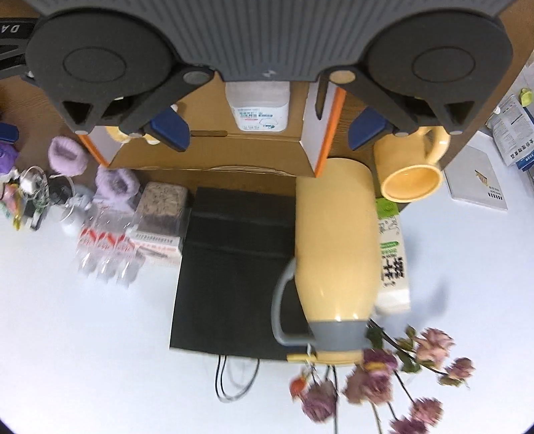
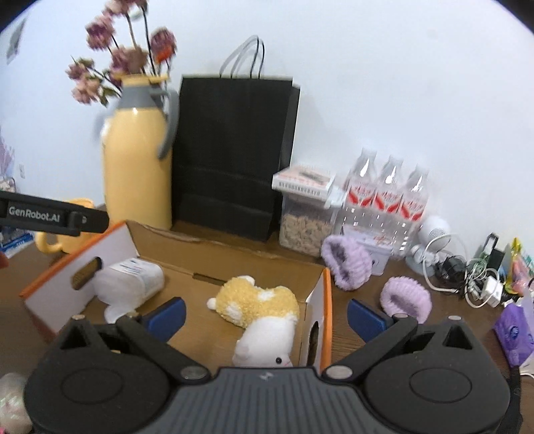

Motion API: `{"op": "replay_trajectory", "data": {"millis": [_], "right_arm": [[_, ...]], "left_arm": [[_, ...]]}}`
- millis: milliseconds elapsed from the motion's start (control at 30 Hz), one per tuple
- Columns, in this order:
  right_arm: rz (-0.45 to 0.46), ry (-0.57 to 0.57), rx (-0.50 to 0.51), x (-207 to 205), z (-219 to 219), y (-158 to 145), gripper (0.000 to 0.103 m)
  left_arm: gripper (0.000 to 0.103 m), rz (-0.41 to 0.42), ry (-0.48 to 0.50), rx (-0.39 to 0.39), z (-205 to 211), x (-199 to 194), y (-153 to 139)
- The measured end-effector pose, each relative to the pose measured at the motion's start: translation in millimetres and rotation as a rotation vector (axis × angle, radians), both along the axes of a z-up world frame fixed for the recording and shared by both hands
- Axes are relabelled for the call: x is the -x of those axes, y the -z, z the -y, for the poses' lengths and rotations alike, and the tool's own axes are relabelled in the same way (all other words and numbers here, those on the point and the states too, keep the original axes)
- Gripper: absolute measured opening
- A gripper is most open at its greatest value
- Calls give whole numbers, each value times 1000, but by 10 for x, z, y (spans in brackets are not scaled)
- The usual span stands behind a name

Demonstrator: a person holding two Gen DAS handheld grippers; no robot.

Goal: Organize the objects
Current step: 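Lower the hamster and cotton-buds box into the red box and open both tools, then withdraw both tools from the box toward the remaining items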

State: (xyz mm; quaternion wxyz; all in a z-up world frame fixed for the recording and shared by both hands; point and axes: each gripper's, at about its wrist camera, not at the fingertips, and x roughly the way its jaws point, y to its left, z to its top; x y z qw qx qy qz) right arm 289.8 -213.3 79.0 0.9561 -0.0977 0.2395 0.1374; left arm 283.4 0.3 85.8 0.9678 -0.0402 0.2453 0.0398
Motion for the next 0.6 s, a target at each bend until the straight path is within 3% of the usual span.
{"op": "replay_trajectory", "data": {"millis": [333,600], "right_arm": [[108,-36,-24,974,232,-71,103],[84,-20,-66,1586,456,209,103]], "left_arm": [[103,86,34,-3,-92,903,-8],[103,72,52,21,-197,1528,291]]}}
